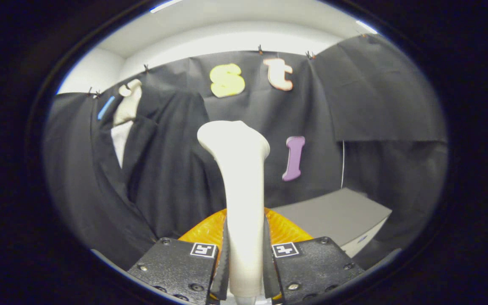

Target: Iron the clothes twice with a garment steamer, once on the left side and once on the right side.

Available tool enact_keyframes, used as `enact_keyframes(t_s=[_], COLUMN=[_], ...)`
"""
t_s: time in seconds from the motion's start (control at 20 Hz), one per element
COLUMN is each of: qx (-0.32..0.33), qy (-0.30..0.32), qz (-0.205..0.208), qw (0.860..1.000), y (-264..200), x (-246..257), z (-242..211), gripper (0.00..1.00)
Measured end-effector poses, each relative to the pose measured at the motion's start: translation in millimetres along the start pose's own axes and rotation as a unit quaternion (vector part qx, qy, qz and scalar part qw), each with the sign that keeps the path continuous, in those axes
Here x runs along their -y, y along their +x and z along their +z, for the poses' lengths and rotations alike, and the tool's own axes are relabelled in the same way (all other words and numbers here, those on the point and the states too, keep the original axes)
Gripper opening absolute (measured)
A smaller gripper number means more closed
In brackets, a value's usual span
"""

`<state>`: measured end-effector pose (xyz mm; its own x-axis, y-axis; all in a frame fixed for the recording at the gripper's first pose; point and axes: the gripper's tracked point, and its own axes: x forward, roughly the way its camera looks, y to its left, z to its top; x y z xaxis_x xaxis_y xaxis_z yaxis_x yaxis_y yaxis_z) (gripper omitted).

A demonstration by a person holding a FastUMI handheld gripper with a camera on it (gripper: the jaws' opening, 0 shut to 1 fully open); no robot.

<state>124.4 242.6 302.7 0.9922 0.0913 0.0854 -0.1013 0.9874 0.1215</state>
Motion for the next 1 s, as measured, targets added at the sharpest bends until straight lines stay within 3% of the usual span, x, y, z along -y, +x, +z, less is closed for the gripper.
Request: enact_keyframes(t_s=[0.35, 0.55, 0.75, 1.0], qx=[0.125, 0.153, 0.181, 0.162], qy=[-0.031, -0.034, -0.064, -0.086], qz=[0.013, 0.028, 0.004, 0.002], qw=[0.992, 0.987, 0.981, 0.983], y=[17.2, 41.1, 59.8, 74.7], x=[-81.2, -120.1, -135.8, -145.0], z=[61.0, 71.8, 79.2, 48.2], gripper=[0.35, 0.35, 0.35, 0.35])
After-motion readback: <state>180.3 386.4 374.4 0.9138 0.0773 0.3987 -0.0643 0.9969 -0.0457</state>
